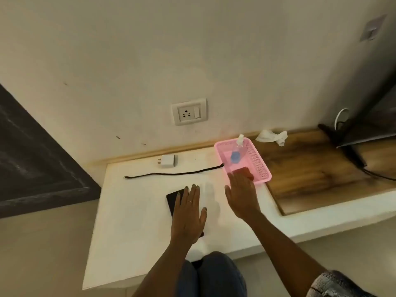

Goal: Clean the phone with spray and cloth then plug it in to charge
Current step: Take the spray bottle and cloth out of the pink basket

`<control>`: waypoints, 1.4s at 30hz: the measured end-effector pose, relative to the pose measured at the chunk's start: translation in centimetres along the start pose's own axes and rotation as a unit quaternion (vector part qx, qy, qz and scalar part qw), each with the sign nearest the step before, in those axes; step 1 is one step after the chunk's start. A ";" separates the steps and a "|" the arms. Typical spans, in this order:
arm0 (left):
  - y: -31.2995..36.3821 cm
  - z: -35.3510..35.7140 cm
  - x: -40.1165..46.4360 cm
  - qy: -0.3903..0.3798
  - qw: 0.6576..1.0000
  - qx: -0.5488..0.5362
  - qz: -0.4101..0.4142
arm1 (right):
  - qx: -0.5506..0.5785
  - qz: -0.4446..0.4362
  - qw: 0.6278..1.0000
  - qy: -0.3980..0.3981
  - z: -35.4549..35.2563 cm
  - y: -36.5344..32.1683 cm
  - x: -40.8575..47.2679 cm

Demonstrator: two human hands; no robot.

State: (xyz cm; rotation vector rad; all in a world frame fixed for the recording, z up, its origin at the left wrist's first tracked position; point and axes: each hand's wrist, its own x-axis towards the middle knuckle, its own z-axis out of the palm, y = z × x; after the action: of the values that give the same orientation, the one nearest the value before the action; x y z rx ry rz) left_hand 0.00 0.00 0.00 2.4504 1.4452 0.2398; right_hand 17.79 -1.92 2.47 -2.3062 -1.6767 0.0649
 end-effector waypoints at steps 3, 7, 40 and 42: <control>0.3 1.5 1.5 -0.014 0.999 0.027 0.011 | -0.023 0.007 0.999 0.025 0.1 2.2 2.3; 0.6 3.6 2.8 -0.040 0.998 0.031 0.021 | -0.057 0.055 0.997 -0.021 0.5 4.7 5.0; 2.3 2.3 0.9 0.038 0.980 -0.179 -0.076 | 0.393 0.264 0.879 -0.064 -3.1 2.3 6.9; 3.0 1.3 0.2 0.076 0.948 -0.278 -0.132 | 0.431 0.290 0.851 -0.073 -3.8 1.0 5.6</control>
State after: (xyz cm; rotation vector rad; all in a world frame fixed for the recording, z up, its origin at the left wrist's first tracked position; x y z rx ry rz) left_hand 2.95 -1.39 -0.24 1.8014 1.4927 0.6843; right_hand 21.32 2.29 6.59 -1.9704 -0.6619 0.9281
